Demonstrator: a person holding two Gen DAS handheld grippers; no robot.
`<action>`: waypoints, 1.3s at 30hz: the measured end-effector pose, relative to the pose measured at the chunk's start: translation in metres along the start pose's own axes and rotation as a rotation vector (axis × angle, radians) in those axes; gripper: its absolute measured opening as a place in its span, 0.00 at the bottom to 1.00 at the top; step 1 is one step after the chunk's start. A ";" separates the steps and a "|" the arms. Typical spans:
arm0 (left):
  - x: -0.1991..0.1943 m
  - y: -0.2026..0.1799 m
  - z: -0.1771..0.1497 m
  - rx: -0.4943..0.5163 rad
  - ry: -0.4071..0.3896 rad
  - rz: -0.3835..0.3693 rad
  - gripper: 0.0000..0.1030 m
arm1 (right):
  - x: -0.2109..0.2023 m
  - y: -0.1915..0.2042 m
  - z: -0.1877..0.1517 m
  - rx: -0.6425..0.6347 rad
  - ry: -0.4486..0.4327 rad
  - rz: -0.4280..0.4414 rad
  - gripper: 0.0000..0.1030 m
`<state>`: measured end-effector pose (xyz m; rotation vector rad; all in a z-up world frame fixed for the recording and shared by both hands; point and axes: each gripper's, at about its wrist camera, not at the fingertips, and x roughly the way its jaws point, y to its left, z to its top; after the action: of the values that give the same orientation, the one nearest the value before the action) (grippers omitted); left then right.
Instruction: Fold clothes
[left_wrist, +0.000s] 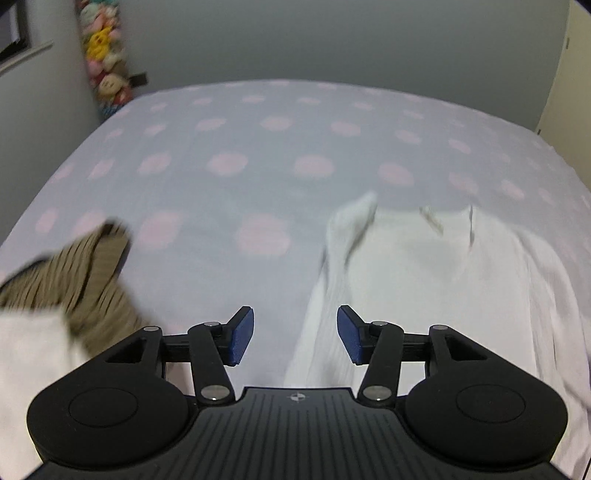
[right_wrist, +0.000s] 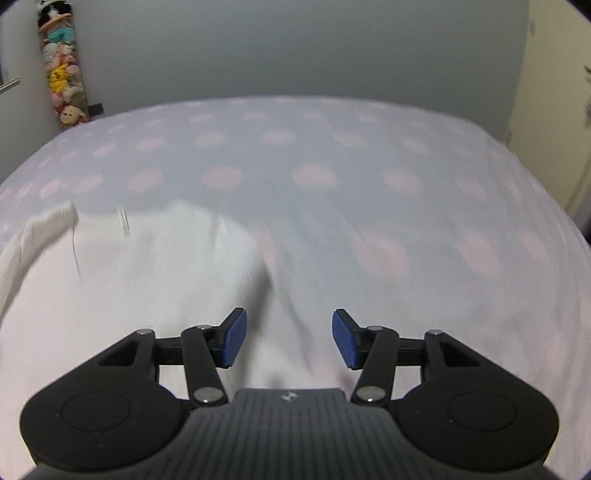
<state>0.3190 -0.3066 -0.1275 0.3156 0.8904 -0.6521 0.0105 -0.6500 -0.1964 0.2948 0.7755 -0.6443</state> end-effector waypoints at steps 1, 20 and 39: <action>-0.008 0.004 -0.011 -0.011 0.014 0.007 0.47 | -0.008 -0.011 -0.014 0.016 0.015 -0.009 0.53; -0.082 0.056 -0.106 -0.209 0.164 0.080 0.51 | -0.022 -0.118 -0.137 0.486 0.107 -0.094 0.36; -0.009 0.064 -0.145 -0.144 0.455 0.010 0.55 | -0.089 -0.186 -0.069 0.382 -0.062 -0.327 0.24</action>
<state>0.2667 -0.1794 -0.2078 0.3449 1.3634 -0.5103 -0.1937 -0.7228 -0.1825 0.4987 0.6427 -1.1094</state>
